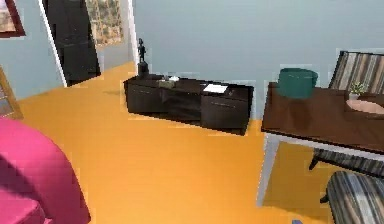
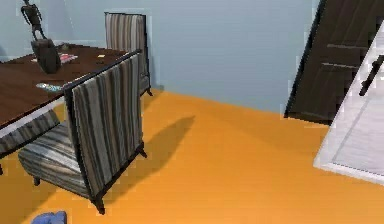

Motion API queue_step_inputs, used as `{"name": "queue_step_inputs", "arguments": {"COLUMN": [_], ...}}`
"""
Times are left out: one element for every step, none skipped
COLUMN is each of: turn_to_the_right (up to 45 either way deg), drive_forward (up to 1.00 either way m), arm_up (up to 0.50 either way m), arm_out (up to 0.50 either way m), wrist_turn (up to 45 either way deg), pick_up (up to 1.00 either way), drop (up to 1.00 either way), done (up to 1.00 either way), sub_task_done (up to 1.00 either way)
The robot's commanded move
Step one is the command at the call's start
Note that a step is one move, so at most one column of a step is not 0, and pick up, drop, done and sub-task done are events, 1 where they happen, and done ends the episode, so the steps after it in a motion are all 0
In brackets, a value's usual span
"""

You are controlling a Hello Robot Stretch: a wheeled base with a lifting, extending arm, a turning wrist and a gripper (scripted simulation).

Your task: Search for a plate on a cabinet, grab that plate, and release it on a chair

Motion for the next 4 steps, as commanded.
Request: {"name": "queue_step_inputs", "arguments": {"turn_to_the_right": [0.0,-9.0,0.0,27.0], "drive_forward": [1.0,0.0,0.05,0.0], "arm_up": [0.0,0.0,0.0,0.0], "arm_out": [0.0,0.0,0.0,0.0], "wrist_turn": [0.0,0.0,0.0,0.0], "pick_up": [0.0,0.0,0.0,0.0], "drop": [0.0,0.0,0.0,0.0], "done": [0.0,0.0,0.0,0.0], "sub_task_done": [0.0,0.0,0.0,0.0]}}
